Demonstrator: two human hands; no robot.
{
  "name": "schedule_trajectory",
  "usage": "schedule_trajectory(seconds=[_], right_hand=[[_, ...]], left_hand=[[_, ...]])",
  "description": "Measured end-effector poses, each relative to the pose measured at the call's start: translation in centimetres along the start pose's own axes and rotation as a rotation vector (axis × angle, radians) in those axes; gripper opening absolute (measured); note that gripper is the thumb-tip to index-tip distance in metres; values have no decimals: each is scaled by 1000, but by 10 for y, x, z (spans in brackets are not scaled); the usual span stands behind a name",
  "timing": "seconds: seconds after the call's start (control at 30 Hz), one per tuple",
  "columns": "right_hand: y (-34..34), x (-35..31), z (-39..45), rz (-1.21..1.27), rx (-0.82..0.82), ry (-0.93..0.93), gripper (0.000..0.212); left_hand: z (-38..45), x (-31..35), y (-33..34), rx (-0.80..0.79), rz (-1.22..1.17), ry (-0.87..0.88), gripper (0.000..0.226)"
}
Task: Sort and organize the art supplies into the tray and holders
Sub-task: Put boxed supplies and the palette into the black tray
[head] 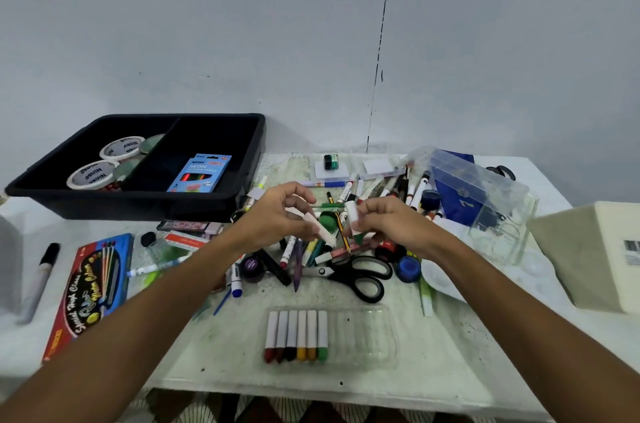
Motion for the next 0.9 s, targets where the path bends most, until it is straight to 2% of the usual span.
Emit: schedule_trajectory(seconds=[0.1,0.23,0.4,0.53,0.67,0.9], right_hand=[[10,7,-12,43,47,-18,8],[28,15,-29,26,-3,-31,32],[49,29,-45,-47,-16,39,30],[63,41,-56,-153,49,81,28],[73,48,-63,-223,97,74,26],[80,50,-64,-295,75,132,35]], left_hand=[[-13,0,7,18,37,-4,33],[-31,-4,21,-54,181,-4,23],[-50,-18,46,-143,230,-79,19],[-59,-33,55,-134,274,-77,19],[-63,-40,61,-111,341,-52,18],[-63,-45,66,-134,532,21,21]])
Point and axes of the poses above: each hand's wrist, its own z-axis towards the middle knuckle, its own y-axis out of the palm, x = y × z, the point moved 3 cm from there along z, towards the middle knuckle, and after that the axes turned 1 degree about x, right-handed, at the moved point
